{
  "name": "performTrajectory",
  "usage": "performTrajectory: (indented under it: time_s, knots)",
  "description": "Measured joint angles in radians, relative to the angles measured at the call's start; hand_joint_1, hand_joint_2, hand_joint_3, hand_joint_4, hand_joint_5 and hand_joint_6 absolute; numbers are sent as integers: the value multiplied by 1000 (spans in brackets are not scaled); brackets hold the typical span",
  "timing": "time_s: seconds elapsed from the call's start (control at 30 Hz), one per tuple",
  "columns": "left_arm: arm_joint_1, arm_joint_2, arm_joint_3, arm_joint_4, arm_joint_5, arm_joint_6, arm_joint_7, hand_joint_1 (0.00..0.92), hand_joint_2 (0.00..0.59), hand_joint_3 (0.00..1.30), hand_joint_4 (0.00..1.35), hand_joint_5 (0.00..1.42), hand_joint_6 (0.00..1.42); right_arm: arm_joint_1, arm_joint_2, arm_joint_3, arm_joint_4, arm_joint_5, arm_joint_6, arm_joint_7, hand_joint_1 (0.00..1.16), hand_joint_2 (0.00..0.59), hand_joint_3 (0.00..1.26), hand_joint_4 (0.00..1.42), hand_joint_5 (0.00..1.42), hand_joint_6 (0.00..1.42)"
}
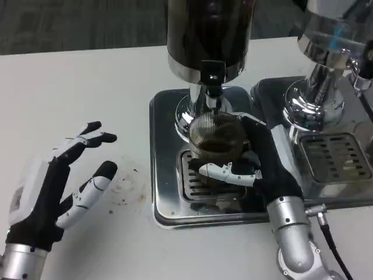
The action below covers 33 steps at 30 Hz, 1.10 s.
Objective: Grasp the cup under the faucet to collect the drink, then remove the cup.
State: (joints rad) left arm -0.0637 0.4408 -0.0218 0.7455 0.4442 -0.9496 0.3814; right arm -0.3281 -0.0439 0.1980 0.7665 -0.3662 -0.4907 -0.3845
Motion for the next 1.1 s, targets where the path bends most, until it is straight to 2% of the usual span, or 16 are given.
performTrajectory:
  time_s: [0.3, 1.0, 1.1]
  knots:
    - [-20, 0, -30, 35, 0, 0, -1, 0, 206, 406, 149, 307, 140, 48, -3, -3, -93, -2, 59, -2, 1080, 82, 763, 774, 747, 770]
    - [-25, 0, -44, 51, 1, 1, 0, 0, 194, 400, 125, 296, 125, 175, -21, -16, -285, -5, 98, 19, 1064, 89, 785, 813, 793, 847]
    - [-25, 0, -44, 51, 1, 1, 0, 0, 181, 366, 97, 276, 112, 188, -23, -18, -319, -8, 108, 19, 1053, 88, 797, 823, 800, 851]
